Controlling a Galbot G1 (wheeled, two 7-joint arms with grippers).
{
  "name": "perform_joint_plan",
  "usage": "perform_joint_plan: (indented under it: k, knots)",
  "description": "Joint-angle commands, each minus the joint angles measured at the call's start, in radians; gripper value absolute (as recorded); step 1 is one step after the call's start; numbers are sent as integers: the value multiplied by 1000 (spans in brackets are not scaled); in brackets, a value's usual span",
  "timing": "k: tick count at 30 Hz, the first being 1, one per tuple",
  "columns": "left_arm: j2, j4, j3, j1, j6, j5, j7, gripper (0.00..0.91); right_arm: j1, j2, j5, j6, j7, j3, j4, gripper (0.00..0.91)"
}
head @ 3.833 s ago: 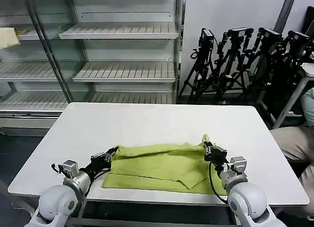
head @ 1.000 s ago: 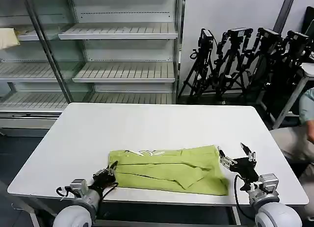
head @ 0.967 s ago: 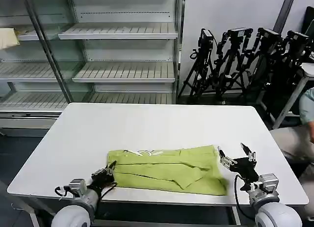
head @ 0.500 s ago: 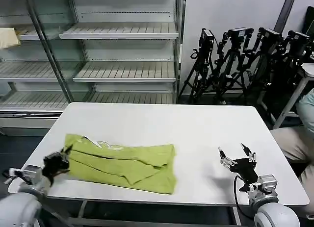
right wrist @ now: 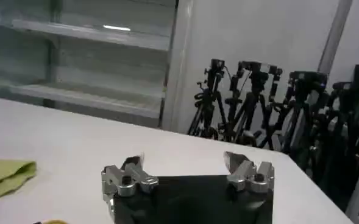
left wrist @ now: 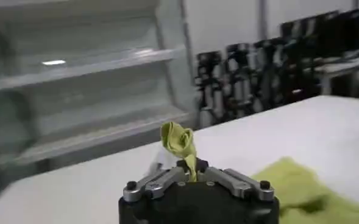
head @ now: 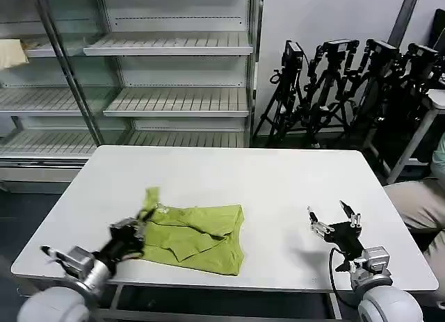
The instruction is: Fold and organize the clothes.
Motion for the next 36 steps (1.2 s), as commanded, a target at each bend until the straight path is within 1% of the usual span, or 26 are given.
perform_joint_plan:
  k: [1, 5, 8, 11, 18, 29, 30, 31, 32, 35, 36]
  knots:
    - [-85, -33, 257, -42, -3, 52, 16, 10, -3, 9, -25, 2, 2, -3, 15, 907]
    - [-116, 22, 305, -110, 22, 53, -11, 10, -11, 18, -33, -7, 10, 2, 27, 907]
    - [-161, 52, 346, -148, 38, 76, -23, 10, -21, 22, -45, -9, 11, 5, 34, 907]
    - [-177, 79, 366, -172, 65, 73, -40, 10, -30, 21, -47, -12, 11, 14, 46, 907]
    - [-159, 113, 396, -210, 103, 71, -60, 10, -28, 23, -46, -18, 15, 20, 48, 907]
    - [-181, 158, 385, -259, 129, 57, -95, 10, -19, 18, -44, -18, 12, 19, 34, 907]
    - [-182, 165, 385, -262, 130, 57, -97, 20, -17, 18, -44, -17, 12, 18, 31, 907]
    - [-183, 170, 385, -264, 131, 54, -100, 60, -17, 18, -44, -16, 11, 17, 29, 907]
    - [-185, 173, 386, -266, 132, 50, -106, 907, -16, 18, -44, -16, 11, 16, 27, 907]
    - [-193, 176, 390, -269, 119, 44, -104, 907, -13, 17, -44, -15, 10, 15, 21, 907]
    - [-202, 177, 393, -269, 91, 44, -103, 907, -10, 15, -41, -15, 11, 15, 15, 907]
